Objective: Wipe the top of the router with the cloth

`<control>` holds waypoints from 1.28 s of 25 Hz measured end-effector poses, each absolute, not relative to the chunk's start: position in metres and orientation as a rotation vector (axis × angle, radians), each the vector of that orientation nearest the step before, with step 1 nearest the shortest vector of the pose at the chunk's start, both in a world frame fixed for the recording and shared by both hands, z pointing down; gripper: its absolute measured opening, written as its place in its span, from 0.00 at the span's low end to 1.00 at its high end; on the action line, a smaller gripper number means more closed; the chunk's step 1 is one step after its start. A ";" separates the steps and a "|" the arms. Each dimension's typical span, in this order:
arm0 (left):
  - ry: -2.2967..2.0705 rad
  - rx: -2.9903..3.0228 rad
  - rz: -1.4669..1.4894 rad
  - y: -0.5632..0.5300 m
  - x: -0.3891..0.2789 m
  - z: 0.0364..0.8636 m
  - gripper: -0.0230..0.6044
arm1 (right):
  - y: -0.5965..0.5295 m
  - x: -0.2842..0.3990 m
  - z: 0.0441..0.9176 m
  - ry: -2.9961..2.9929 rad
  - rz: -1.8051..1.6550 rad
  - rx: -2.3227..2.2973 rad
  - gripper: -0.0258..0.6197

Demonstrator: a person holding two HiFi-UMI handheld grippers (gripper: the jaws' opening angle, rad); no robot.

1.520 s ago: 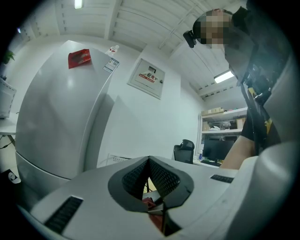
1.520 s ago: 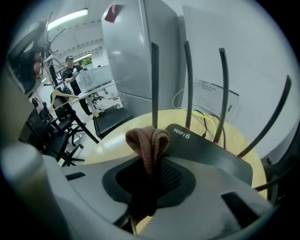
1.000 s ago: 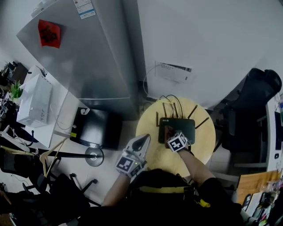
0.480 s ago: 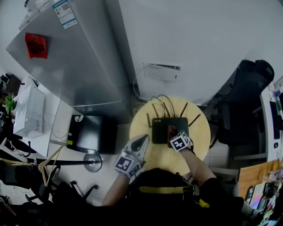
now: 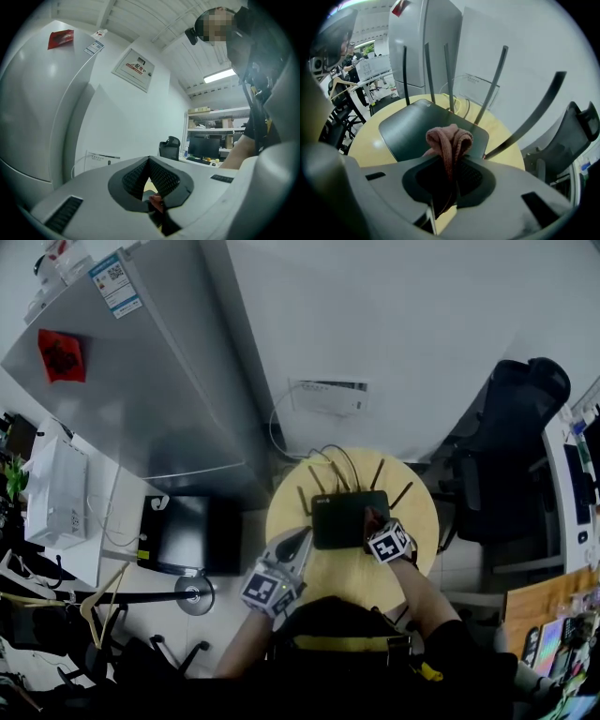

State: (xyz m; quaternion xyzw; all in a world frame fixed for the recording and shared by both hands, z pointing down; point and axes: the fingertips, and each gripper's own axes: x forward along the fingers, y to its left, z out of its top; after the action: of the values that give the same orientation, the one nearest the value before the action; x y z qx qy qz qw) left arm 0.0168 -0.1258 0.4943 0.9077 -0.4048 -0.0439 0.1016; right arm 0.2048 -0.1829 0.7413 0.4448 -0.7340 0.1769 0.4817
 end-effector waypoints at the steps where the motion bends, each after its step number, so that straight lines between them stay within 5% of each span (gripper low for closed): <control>1: -1.190 2.684 -0.127 -0.127 0.019 0.494 0.03 | -0.183 0.207 0.743 -1.795 0.436 1.083 0.14; 32: -1.163 2.707 -0.101 -0.123 0.037 0.487 0.03 | -0.169 0.304 0.735 -1.638 0.394 1.250 0.14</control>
State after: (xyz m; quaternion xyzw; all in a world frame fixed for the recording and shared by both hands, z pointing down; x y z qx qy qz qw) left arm 0.0365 -0.1227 0.4874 0.9140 -0.3926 -0.0341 0.0965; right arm 0.3040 -0.1686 0.7346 0.5165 -0.6767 0.1630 0.4987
